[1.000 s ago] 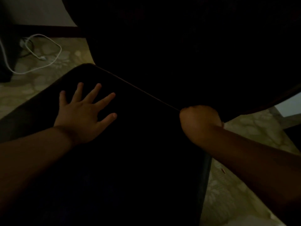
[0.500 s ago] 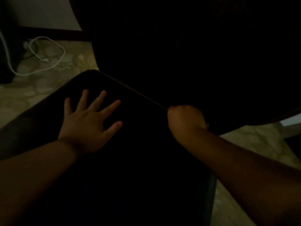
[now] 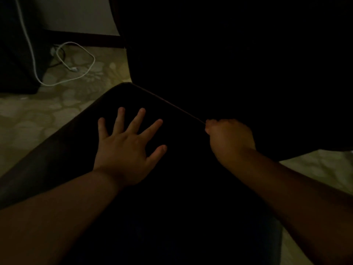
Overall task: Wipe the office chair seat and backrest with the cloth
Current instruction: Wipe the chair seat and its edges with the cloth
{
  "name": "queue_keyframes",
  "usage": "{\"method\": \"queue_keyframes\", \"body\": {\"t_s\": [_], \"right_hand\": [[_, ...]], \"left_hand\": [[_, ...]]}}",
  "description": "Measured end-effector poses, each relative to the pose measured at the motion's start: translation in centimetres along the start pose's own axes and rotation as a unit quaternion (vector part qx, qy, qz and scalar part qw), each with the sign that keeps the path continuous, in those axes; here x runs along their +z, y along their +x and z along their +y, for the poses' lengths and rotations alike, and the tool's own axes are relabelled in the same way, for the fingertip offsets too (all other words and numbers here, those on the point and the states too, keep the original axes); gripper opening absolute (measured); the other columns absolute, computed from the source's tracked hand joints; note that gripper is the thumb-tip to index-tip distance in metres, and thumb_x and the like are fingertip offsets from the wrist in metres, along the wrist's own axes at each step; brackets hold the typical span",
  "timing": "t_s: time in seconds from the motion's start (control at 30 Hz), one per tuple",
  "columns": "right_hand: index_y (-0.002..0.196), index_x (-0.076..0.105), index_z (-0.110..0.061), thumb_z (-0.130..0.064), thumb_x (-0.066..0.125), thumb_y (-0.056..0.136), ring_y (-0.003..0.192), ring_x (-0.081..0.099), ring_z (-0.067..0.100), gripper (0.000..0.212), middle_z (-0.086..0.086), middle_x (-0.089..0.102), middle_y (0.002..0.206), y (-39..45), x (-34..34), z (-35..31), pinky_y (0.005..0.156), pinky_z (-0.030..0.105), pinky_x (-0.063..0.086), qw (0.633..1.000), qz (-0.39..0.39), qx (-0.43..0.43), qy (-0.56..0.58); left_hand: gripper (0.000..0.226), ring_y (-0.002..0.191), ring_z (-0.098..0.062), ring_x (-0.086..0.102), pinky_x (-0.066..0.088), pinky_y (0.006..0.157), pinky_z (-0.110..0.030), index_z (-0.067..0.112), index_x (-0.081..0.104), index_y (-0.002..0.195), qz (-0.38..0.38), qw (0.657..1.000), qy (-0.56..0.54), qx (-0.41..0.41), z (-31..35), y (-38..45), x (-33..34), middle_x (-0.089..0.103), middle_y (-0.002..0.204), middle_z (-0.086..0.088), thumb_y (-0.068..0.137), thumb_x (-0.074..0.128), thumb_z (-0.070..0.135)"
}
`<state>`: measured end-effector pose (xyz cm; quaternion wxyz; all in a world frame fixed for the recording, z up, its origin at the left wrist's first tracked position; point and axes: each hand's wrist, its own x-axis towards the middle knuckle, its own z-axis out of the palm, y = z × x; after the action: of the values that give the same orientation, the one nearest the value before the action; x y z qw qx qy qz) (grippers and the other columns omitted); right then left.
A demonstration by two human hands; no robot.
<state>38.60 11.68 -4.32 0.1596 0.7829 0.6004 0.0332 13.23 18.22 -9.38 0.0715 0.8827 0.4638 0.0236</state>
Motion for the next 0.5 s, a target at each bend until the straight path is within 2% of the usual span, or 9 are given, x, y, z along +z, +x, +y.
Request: {"method": "queue_keyframes", "body": {"t_s": [0.07, 0.1, 0.17, 0.2, 0.27, 0.4, 0.43, 0.5], "right_hand": [[0.135, 0.062, -0.023, -0.009, 0.053, 0.103, 0.098, 0.069, 0.028, 0.035, 0.006, 0.071, 0.109, -1.5, 0.1, 1.9, 0.062, 0.031, 0.041, 1.0, -0.014, -0.022, -0.012], [0.13, 0.065, -0.023, -0.009, 0.054, 0.103, 0.093, 0.071, 0.026, 0.032, 0.005, 0.072, 0.105, -2.4, 0.1, 2.7, 0.06, 0.03, 0.041, 0.999, -0.013, -0.027, -0.031], [0.108, 0.072, -0.016, -0.006, 0.06, 0.1, 0.079, 0.072, 0.026, 0.018, 0.006, 0.073, 0.091, -3.4, 0.3, 3.0, 0.057, 0.029, 0.04, 0.999, -0.008, -0.018, -0.037], [0.102, 0.071, -0.014, -0.004, 0.062, 0.098, 0.078, 0.072, 0.028, 0.014, 0.007, 0.073, 0.089, -2.9, 0.3, 2.6, 0.056, 0.03, 0.04, 1.0, -0.011, -0.008, -0.028], [0.101, 0.068, -0.014, -0.003, 0.059, 0.098, 0.084, 0.072, 0.029, 0.014, 0.008, 0.072, 0.094, -0.6, -0.2, 0.8, 0.058, 0.031, 0.045, 1.0, -0.021, 0.006, -0.011], [0.118, 0.069, -0.016, -0.009, 0.058, 0.1, 0.089, 0.069, 0.03, 0.022, 0.009, 0.071, 0.1, 3.2, -1.1, -1.9, 0.066, 0.034, 0.055, 0.998, 0.013, -0.053, 0.014], [0.13, 0.066, -0.019, -0.011, 0.058, 0.101, 0.092, 0.069, 0.029, 0.031, 0.008, 0.07, 0.104, 3.2, -1.3, -1.6, 0.067, 0.032, 0.054, 0.997, 0.011, -0.074, 0.001], [0.154, 0.047, -0.025, -0.014, 0.056, 0.102, 0.105, 0.069, 0.027, 0.054, 0.006, 0.069, 0.119, 1.8, -2.0, -0.1, 0.07, 0.03, 0.047, 0.993, -0.037, -0.105, -0.033]], "left_hand": [[0.072, 0.159, -0.037, -0.02, -0.004, 0.122, -0.073, 0.061, -0.013, 0.157, -0.002, 1.0, -0.009, -0.003, -0.1, -0.3, -0.1, -0.013, 0.175, 0.008, 0.092, 0.005, 0.087], [0.072, 0.159, -0.036, -0.021, -0.004, 0.121, -0.073, 0.061, -0.014, 0.157, -0.004, 1.0, -0.014, -0.002, -0.1, -0.4, -0.2, -0.014, 0.175, 0.008, 0.092, 0.005, 0.088], [0.073, 0.158, -0.037, -0.022, -0.005, 0.121, -0.074, 0.061, -0.014, 0.157, -0.003, 1.0, -0.018, -0.001, -0.1, -0.3, -0.2, -0.015, 0.175, 0.008, 0.092, 0.005, 0.088], [0.073, 0.158, -0.037, -0.022, -0.005, 0.121, -0.074, 0.061, -0.013, 0.157, -0.001, 1.0, -0.018, 0.0, 0.0, -0.2, -0.2, -0.015, 0.175, 0.008, 0.092, 0.006, 0.088], [0.073, 0.158, -0.037, -0.022, -0.005, 0.121, -0.074, 0.06, -0.011, 0.158, 0.0, 1.0, -0.018, 0.0, 0.2, -0.1, -0.2, -0.014, 0.175, 0.008, 0.093, 0.007, 0.087], [0.074, 0.158, -0.037, -0.023, -0.008, 0.12, -0.074, 0.059, -0.011, 0.159, 0.002, 1.0, -0.023, -0.008, 0.2, -0.3, -0.3, -0.016, 0.175, 0.008, 0.093, 0.008, 0.087], [0.073, 0.158, -0.037, -0.024, -0.009, 0.12, -0.073, 0.059, -0.012, 0.159, 0.002, 1.0, -0.027, -0.012, 0.0, -0.4, -0.3, -0.017, 0.174, 0.008, 0.093, 0.008, 0.086], [0.073, 0.157, -0.038, -0.025, -0.009, 0.12, -0.073, 0.058, -0.013, 0.159, -0.004, 0.999, -0.036, -0.011, 0.0, -0.7, -0.6, -0.019, 0.174, 0.008, 0.094, 0.008, 0.086]]}}
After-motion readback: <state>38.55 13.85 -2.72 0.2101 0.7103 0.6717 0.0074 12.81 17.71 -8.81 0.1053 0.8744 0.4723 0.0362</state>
